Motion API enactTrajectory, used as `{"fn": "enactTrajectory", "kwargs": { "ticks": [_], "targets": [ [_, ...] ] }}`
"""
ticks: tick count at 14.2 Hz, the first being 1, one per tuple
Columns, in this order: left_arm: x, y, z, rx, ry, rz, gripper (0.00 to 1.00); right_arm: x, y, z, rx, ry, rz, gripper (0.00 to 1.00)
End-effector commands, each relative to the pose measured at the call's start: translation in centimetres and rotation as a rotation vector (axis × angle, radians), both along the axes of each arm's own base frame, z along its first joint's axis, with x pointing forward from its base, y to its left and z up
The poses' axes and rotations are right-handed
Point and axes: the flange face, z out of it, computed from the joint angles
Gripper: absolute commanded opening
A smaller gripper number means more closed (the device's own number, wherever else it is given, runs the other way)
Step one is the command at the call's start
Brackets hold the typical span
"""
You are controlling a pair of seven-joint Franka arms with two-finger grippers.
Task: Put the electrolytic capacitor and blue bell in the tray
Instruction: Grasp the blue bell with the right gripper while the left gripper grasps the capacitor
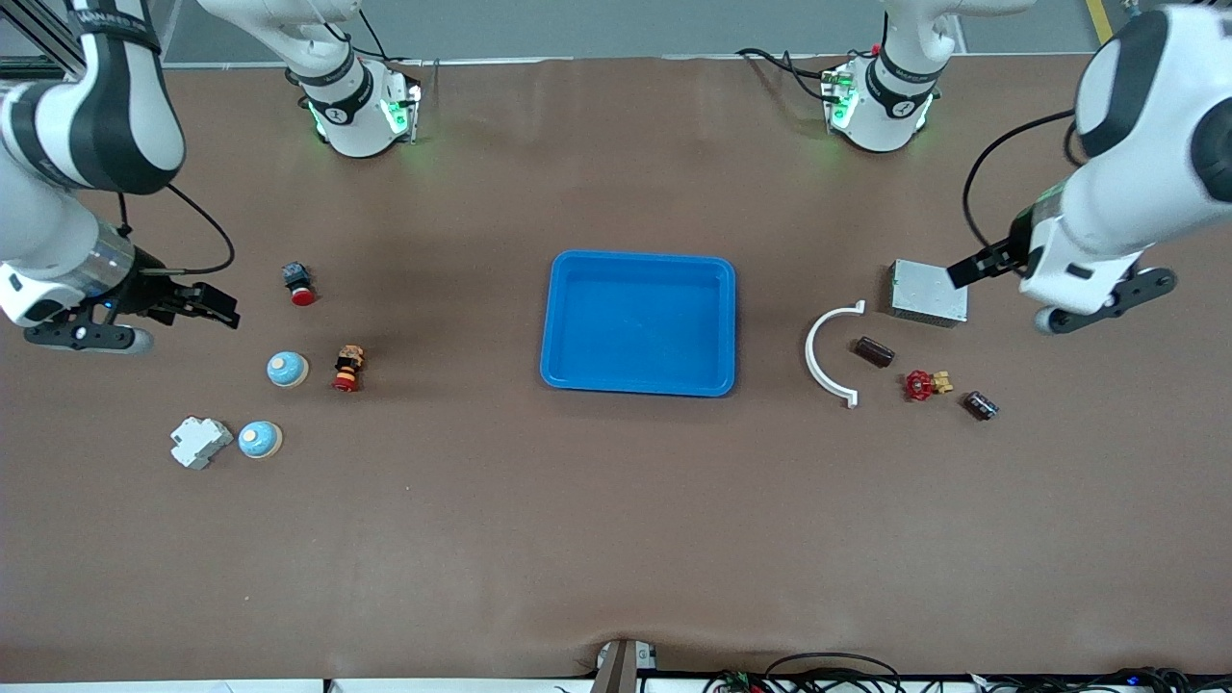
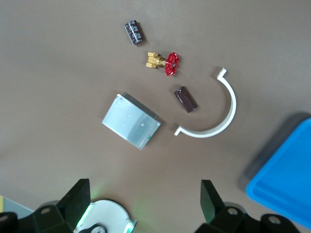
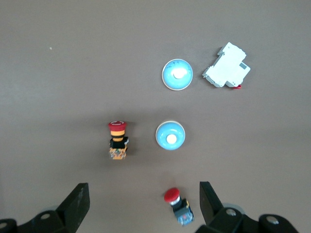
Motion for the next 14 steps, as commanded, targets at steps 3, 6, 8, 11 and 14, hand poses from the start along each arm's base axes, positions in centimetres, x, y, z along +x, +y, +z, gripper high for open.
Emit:
{"fn": "enactTrajectory", "kwargs": {
  "ticks": [3,6,8,11,14],
  "targets": [
    [-1.8,-1.0,-6.7,0.054,-0.060,0.059,1.00,-1.1,-0.8,-5.7,-0.002,-0.025,-0.011,1.00],
    [-1.7,0.3,-11.7,0.046,-0.086,0.125,1.00,-1.1,-1.3,-9.5,-0.005,-0.023,-0.017,1.00],
    [-1.1,1.7,-15.1,0.045,-0.080,0.180,1.00,-1.2,-1.7,-12.4,-0.009,-0.041,-0.024,1.00],
    [-0.7,2.6,-18.4,0.028,-0.079,0.242,1.00,-1.0,-2.3,-16.6,-0.013,-0.041,-0.019,1.00],
    [-0.5,1.9,-21.3,0.026,-0.115,0.355,0.93,-0.8,-2.7,-19.9,-0.017,-0.048,-0.014,1.00]
  ]
}}
